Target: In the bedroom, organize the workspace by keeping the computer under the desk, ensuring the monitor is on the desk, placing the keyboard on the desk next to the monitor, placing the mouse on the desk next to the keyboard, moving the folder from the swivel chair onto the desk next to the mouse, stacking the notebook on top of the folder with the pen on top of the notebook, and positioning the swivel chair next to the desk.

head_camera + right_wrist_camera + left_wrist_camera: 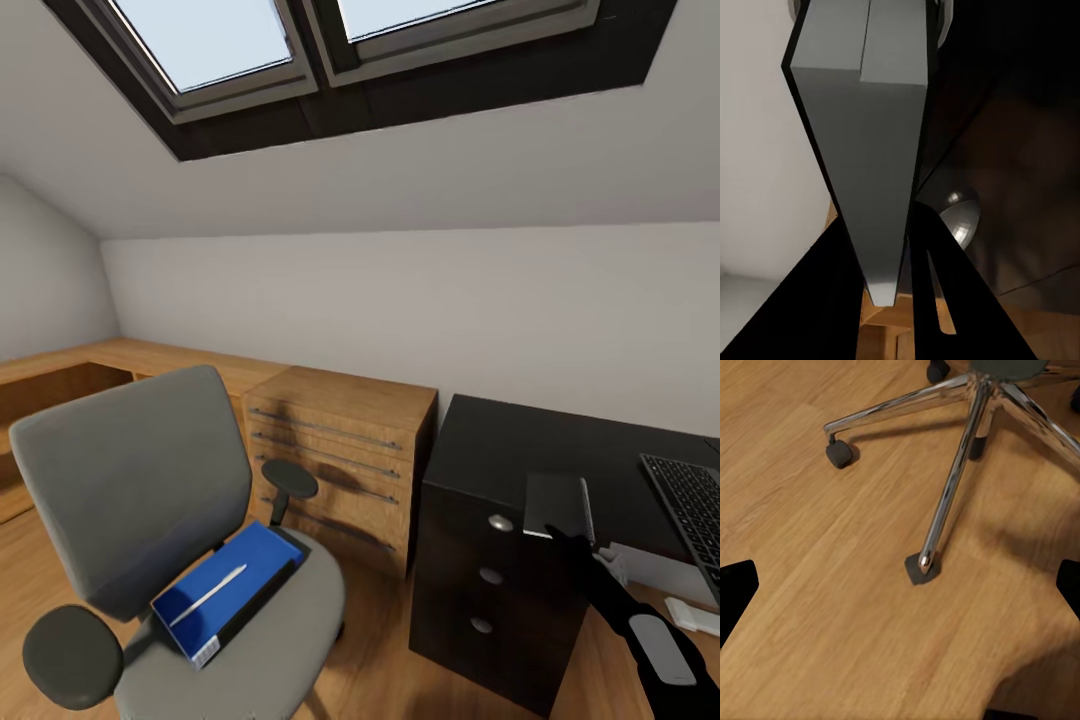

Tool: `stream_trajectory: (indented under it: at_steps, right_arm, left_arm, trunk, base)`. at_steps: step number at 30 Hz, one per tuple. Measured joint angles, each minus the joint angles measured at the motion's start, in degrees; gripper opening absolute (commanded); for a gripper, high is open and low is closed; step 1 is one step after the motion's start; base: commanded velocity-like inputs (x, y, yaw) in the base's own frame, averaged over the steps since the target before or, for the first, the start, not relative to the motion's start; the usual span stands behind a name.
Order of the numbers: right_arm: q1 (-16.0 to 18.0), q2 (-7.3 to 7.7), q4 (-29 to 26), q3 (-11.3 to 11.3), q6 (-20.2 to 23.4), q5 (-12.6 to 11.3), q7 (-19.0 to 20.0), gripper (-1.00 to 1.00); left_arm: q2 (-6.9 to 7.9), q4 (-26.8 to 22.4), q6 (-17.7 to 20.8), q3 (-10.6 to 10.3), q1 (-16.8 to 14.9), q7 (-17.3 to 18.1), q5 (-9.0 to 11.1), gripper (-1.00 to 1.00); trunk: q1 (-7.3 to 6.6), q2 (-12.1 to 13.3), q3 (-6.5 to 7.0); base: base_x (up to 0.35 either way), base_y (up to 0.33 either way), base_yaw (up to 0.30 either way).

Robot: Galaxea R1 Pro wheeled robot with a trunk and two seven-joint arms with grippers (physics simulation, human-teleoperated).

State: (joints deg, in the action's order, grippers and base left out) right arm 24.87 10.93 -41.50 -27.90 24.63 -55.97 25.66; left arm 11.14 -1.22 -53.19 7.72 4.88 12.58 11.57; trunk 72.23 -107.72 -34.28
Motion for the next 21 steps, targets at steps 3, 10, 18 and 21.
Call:
stream_trajectory:
  at_steps: [3,10,18,21]
  right_arm:
    - [-0.01,0.0,-0.16,0.01,0.07,-0.21,0.03,-1.0]
    - [0.0,0.0,-0.13,0.0,0.08,-0.24,0.05,-1.0]
    - [0.01,0.0,-0.01,-0.09,0.18,-0.3,0.2,-1.0]
    - [0.02,0.01,-0.01,-0.1,0.22,-0.27,0.23,-1.0]
  left_arm:
    - [0.01,0.0,0.02,0.01,0.0,0.0,0.01,1.0]
    - [0.02,0.0,-0.01,0.01,0.01,0.0,0.0,1.0]
    - [0.03,0.0,-0.02,0.01,0.0,0.0,0.0,1.0]
    - [0.03,0.0,-0.02,0.01,-0.02,0.0,0.0,1.0]
  trunk:
    - [0.23,-0.42,-0.19]
    - [0.23,-0.42,-0.19]
    - [0.23,-0.41,-0.18]
    - [0.23,-0.41,-0.18]
  base:
    - [0.0,0.0,0.0]
    - [0.0,0.0,0.0]
    - [0.0,0.0,0.0]
    - [0.0,0.0,0.0]
